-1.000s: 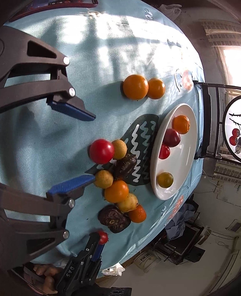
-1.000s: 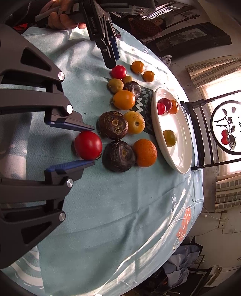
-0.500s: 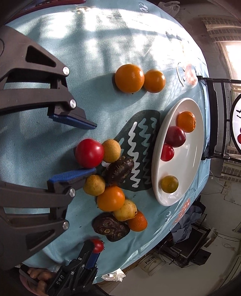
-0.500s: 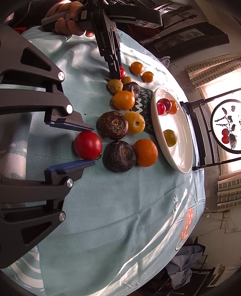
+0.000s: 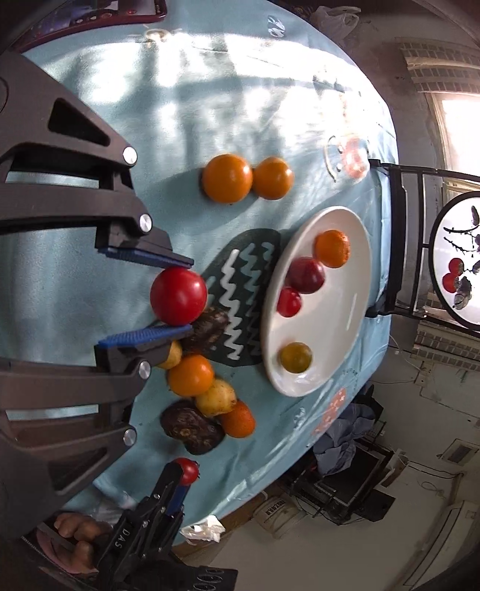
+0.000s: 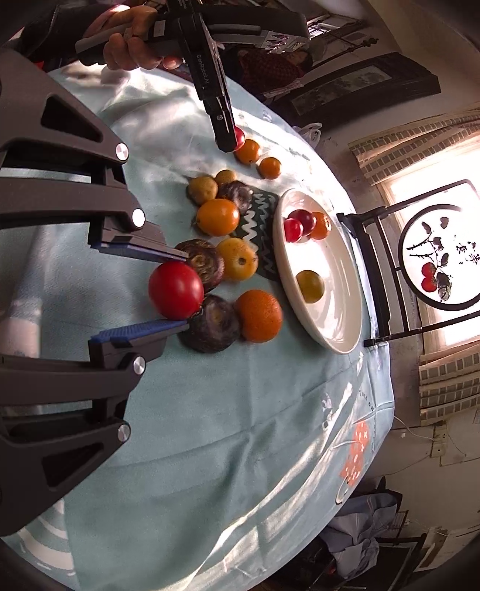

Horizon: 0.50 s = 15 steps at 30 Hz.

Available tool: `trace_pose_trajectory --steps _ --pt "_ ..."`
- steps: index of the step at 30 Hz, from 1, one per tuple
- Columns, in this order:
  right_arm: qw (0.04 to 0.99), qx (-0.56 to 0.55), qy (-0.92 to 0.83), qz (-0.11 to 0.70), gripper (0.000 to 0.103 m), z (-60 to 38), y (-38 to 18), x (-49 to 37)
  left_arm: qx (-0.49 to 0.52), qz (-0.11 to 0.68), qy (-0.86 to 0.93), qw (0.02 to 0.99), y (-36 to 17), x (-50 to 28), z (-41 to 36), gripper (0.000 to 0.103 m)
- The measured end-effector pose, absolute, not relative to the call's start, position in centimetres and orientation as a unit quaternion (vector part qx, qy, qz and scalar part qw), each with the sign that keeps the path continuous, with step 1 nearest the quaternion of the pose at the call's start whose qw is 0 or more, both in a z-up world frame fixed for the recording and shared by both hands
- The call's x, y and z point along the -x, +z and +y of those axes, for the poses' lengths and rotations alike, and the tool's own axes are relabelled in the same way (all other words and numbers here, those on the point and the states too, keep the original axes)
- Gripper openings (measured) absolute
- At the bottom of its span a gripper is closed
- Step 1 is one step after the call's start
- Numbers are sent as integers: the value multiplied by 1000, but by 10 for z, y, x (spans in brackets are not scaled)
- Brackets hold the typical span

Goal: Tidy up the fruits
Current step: 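Drop both red tomatoes onto the white plate with both tools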

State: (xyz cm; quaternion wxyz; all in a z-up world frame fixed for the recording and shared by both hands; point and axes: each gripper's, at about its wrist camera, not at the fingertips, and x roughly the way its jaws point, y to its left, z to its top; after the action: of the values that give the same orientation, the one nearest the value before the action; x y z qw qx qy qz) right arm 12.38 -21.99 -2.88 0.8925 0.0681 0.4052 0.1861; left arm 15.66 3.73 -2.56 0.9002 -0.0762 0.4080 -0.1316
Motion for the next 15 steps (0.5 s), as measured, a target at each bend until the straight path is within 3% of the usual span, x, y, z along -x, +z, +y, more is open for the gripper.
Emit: trace_pose_trajectory --steps 8,15 --pt "897 -101 222 370 31 -199 21 -222 85 378 -139 911 19 -249 6 31" --pt "875 -85 214 425 31 -191 -9 -309 49 423 -111 898 -10 -313 -23 31"
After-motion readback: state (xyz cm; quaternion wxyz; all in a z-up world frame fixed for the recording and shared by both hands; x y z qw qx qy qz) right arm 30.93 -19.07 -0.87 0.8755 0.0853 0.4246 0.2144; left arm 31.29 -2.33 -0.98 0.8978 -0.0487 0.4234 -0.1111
